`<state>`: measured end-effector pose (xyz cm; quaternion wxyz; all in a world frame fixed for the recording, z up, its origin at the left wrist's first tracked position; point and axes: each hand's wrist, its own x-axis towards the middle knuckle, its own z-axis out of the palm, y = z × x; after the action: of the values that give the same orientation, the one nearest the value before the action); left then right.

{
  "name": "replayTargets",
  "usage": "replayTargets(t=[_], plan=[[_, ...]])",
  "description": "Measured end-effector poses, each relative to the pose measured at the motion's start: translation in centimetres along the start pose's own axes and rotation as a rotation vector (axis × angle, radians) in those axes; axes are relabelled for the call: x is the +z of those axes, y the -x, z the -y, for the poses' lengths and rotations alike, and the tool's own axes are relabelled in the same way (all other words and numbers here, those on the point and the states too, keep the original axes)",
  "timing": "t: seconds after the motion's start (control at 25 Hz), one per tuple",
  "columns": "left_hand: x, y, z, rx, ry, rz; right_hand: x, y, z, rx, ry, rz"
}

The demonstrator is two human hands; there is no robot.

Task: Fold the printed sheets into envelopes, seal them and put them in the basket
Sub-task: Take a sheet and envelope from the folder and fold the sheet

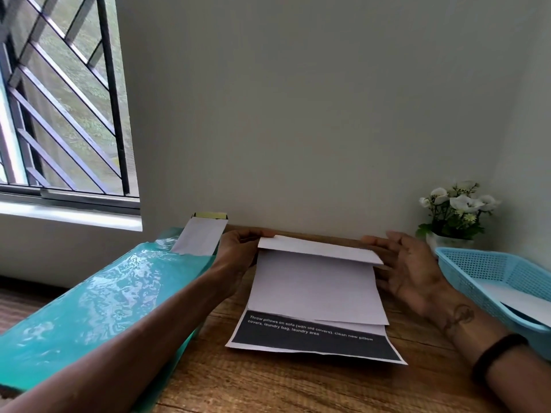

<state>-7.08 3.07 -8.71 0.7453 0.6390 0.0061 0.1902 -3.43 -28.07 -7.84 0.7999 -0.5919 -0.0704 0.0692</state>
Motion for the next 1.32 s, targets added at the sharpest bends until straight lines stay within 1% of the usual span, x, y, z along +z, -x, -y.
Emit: replayTargets(t=[0.16,0.28,0.32,0.4,0.48,0.56,0.6,0.72,0.8,0.96,1.08,1.2,1.24,1.32], plan=[[-0.6,-0.3,0.1,0.037,-0.019,-0.037,-0.2,0.1,-0.3,0.025,0.187,0.174],[-0.6,-0.2,0.0,0.037,-0.014,-0.043,-0.2,0.0,-1.0,0.021,0.189,0.245],[-0.5,-0.3,-0.1,0.031,0.001,-0.046,-0.2,-0.1,-1.1,-0.006,0.167,0.23],[-0.3,-0.3,-0.6,-0.041,0.049,-0.015,-0.1,-0.1,-0.9,-0.073,0.125,0.117],[-0.2,0.2,-1.0,-0.146,0.044,0.103,-0.1,-0.1,-0.7,-0.134,0.116,0.024],[-0.1,0.6,-1.0,-0.17,-0.027,0.202,-0.1,-0.1,-0.7,-0.164,0.134,-0.017],[-0.1,0.7,-0.9,-0.165,-0.047,0.222,-0.1,0.0,-0.7,-0.171,0.14,-0.036],[0.2,1.0,-0.8,-0.16,-0.06,0.197,0.0,0.0,-0.7,-0.192,0.182,-0.072],[0.2,1.0,-0.9,-0.156,-0.014,0.169,0.1,0.2,-0.6,-0.172,0.178,-0.064],[0.1,0.8,-1.0,-0.159,0.076,0.158,0.4,0.3,-0.7,-0.164,0.066,-0.026],[0.0,0.4,-0.9,-0.182,0.166,0.142,0.4,0.1,-0.6,-0.139,-0.004,-0.049],[-0.3,0.3,-0.9,-0.164,0.262,0.138,0.1,-0.2,-0.4,-0.117,-0.098,-0.08],[-0.3,0.2,-0.8,-0.139,0.251,0.153,0.2,-0.1,-0.3,-0.13,-0.082,-0.083],[-0.3,0.2,-0.8,-0.083,0.199,0.192,0.2,-0.1,-0.5,-0.202,0.092,-0.112]])
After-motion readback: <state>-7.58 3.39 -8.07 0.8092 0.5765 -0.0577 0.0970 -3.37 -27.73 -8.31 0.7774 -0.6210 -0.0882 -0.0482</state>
